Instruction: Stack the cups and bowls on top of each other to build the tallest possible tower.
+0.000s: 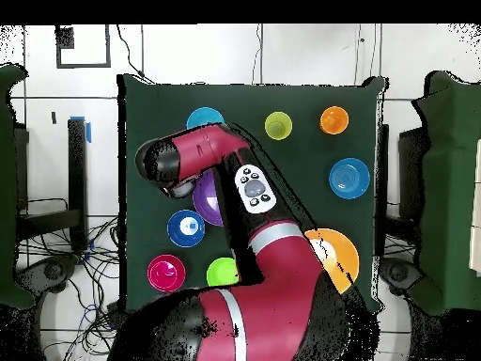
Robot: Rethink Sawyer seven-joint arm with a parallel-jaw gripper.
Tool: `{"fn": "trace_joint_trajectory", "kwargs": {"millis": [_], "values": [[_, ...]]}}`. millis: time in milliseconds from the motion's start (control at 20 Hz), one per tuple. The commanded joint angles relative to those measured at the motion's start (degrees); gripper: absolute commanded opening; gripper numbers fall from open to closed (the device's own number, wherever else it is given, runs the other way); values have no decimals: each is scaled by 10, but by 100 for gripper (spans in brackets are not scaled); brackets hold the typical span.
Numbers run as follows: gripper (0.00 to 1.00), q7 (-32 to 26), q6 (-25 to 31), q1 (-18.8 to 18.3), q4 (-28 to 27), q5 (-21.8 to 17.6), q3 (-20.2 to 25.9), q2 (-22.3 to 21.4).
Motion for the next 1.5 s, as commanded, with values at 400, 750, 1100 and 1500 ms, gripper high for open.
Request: {"fn": "trace_joint_trajectory", "kwargs": {"millis": [400,750,1100,1500], "values": [[100,-37,-13,0,44,2,19,-38],[100,-58,18,1,-17,-6,14,9],[100,-74,24,-3,-39,-10,14,29],[100,-64,15,-15,-31,-1,13,31]]}}
